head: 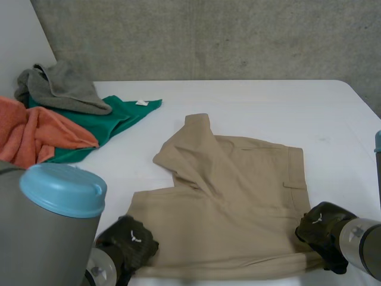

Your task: Fold the laundry.

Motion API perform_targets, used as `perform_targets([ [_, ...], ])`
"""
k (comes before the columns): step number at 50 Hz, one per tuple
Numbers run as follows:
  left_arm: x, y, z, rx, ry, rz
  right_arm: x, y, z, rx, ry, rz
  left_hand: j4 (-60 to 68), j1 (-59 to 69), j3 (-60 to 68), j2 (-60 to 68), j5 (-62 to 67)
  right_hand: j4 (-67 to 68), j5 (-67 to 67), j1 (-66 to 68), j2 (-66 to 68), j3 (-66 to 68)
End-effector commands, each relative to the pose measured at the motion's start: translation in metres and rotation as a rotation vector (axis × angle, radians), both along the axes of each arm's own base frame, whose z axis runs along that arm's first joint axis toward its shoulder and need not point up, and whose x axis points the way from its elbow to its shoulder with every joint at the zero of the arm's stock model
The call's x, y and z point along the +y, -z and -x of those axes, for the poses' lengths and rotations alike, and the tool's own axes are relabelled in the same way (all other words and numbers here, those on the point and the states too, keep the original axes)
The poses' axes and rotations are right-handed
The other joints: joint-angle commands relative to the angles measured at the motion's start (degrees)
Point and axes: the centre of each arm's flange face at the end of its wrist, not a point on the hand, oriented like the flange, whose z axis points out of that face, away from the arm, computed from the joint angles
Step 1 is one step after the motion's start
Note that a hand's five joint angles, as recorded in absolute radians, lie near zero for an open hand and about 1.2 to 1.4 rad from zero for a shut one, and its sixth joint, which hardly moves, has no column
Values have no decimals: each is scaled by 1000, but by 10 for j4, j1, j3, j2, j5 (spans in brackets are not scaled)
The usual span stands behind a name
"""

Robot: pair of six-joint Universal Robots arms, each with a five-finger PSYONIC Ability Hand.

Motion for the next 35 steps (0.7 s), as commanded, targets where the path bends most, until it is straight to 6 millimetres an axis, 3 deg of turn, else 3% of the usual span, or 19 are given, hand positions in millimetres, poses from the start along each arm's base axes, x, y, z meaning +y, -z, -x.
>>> perform_targets([
  [1, -29, -45, 21, 190, -12, 209, -17, 3, 4, -56, 25, 61, -535, -511, -532, -534, -529, 121, 129, 234, 127, 113],
  [4, -52, -61, 26, 272, -45, 304, -20, 3, 4, -71, 29, 78, -533, -509, -530, -532, -527, 121, 129, 234, 127, 113],
  [9, -86, -70, 33, 375, -50, 393, -22, 3, 2, -100, 35, 88, -515, -491, -512, -514, -509, 121, 129, 234, 127, 113],
  [17, -153, -25, 58, 470, 65, 345, -26, 4, -2, -158, 52, 112, -422, -398, -419, -421, -416, 121, 129, 234, 127, 113],
  [22, -188, 22, 75, 469, 97, 280, -28, 5, -5, -172, 42, 129, -395, -372, -392, -394, -389, 121, 129, 234, 127, 113],
  [28, -211, 54, 83, 461, 88, 267, -32, 10, -7, -183, 54, 133, -345, -321, -342, -344, -339, 121, 129, 234, 127, 113],
  [32, -220, 65, 86, 465, 84, 282, -33, 13, -7, -192, 63, 127, -246, -222, -243, -245, -240, 121, 129, 234, 127, 113],
  [35, -224, 71, 88, 468, 81, 301, -34, 14, -7, -196, 71, 122, -78, -54, -75, -77, -72, 121, 129, 234, 127, 113],
])
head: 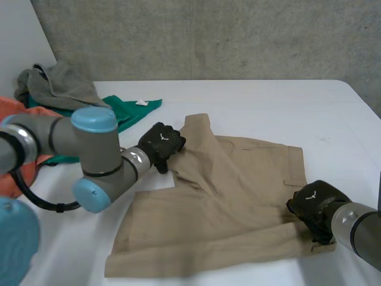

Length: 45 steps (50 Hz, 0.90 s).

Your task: Fold the laundry.

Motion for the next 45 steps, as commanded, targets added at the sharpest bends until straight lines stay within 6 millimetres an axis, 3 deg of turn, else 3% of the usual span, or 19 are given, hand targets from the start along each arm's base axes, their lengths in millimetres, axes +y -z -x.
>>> perform_targets([
  [1, -10, 15, 3, 4, -24, 30, -3, 3, 0, -10, 15, -8, 331, 321, 329, 329, 332, 121, 127, 234, 127, 113],
  [3, -12, 14, 2, 2, -38, 38, -3, 3, 0, -11, 18, -3, 447, 437, 445, 445, 449, 121, 127, 234, 127, 113],
  [12, -11, -23, -24, -68, -315, 128, -5, 1, -1, -16, 14, 11, 448, 438, 446, 446, 449, 121, 127, 234, 127, 113],
  [19, 10, -19, -34, -132, -299, 101, -11, -2, -3, -45, 34, 39, 448, 438, 446, 446, 449, 121, 127, 234, 127, 113],
  [38, 27, -17, -38, -209, -360, 53, -12, 3, -4, -79, 67, 14, 445, 435, 443, 443, 446, 121, 127, 234, 127, 113],
  [39, 34, -21, -33, -203, -351, 57, -12, 3, -4, -80, 70, 12, 192, 182, 190, 190, 193, 121, 127, 234, 127, 113],
  [41, 40, -29, -30, -196, -340, 67, -12, 3, -4, -85, 73, 14, -144, -154, -146, -146, -143, 121, 127, 234, 127, 113],
  [42, 42, -34, -29, -192, -340, 74, -13, 3, -4, -89, 78, 16, -225, -236, -227, -227, -224, 121, 127, 234, 127, 113],
  [45, 52, -61, -33, -160, -342, 90, -15, 2, -4, -107, 94, 23, -211, -221, -213, -213, -210, 121, 127, 234, 127, 113],
])
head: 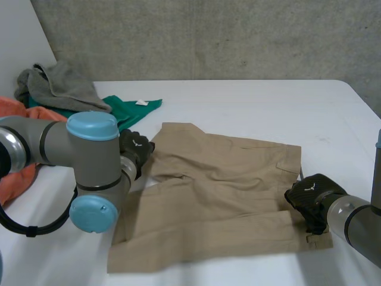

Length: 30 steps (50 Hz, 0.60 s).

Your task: Fold the laundry.

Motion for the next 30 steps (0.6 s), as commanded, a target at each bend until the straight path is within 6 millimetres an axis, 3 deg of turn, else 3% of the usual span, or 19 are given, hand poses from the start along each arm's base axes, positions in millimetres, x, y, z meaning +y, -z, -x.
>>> perform_targets([
  [1, 25, -44, -1, 43, 6, 34, -3, 0, 1, -26, 26, 7, -255, -202, -256, -254, -246, 121, 125, 234, 127, 113],
  [2, 36, -56, -7, 63, 2, 16, -4, -1, 1, -31, 30, 8, -240, -187, -241, -239, -231, 121, 125, 234, 127, 113],
  [6, 70, -70, -26, 116, -21, -98, -5, -1, 2, -32, 35, 10, -236, -184, -237, -236, -227, 121, 125, 234, 127, 113],
  [10, 109, -69, -38, 138, 12, -264, -6, -2, 2, -33, 36, 13, -236, -184, -237, -236, -227, 121, 125, 234, 127, 113],
  [15, 140, -59, -49, 144, 52, -427, -7, -2, 2, -34, 36, 17, -231, -179, -232, -231, -222, 121, 125, 234, 127, 113],
  [19, 147, -49, -53, 128, 53, -481, -7, -3, 1, -35, 32, 19, -221, -169, -222, -221, -212, 121, 125, 234, 127, 113],
  [24, 138, -33, -51, 118, 36, -497, -5, -2, 1, -34, 31, 15, -184, -132, -185, -184, -175, 121, 125, 234, 127, 113],
  [26, 128, -22, -48, 112, 13, -463, -4, -2, 2, -33, 33, 14, -55, -3, -56, -55, -46, 121, 125, 234, 127, 113],
  [30, 120, -16, -51, 94, -43, -409, -3, -3, 3, -32, 36, 11, 386, 438, 384, 386, 394, 121, 125, 234, 127, 113],
])
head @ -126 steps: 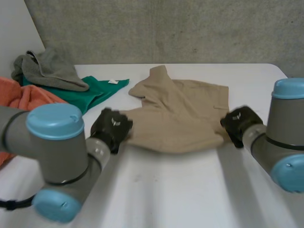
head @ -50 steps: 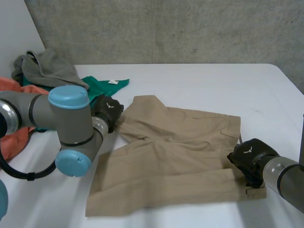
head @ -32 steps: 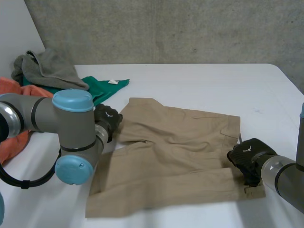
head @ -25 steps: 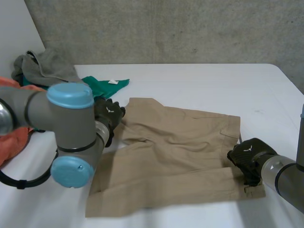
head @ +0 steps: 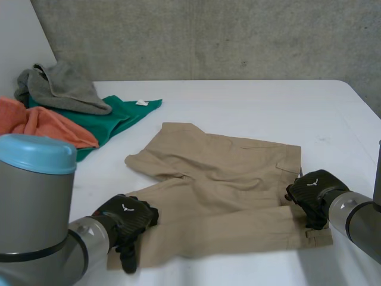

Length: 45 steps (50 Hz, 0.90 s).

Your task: Fold the laundry.

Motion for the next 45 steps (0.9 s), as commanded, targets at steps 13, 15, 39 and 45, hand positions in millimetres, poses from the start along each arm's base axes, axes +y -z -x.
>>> perform_targets([
  [13, 43, -5, -7, -159, 129, -32, 66, -11, 20, 250, -205, -172, 644, 655, 640, 641, 646, 121, 125, 234, 127, 113],
  [15, 43, -8, -5, -172, 174, -22, 60, -13, 21, 249, -204, -150, 644, 655, 640, 641, 646, 121, 125, 234, 127, 113],
  [39, -169, -3, 112, 89, 30, 778, -107, -13, -17, 45, 49, 387, 644, 655, 640, 641, 646, 121, 125, 234, 127, 113],
  [45, -199, 24, 133, 70, 58, 880, -137, 8, -29, 36, 65, 462, 644, 655, 640, 641, 646, 121, 125, 234, 127, 113],
])
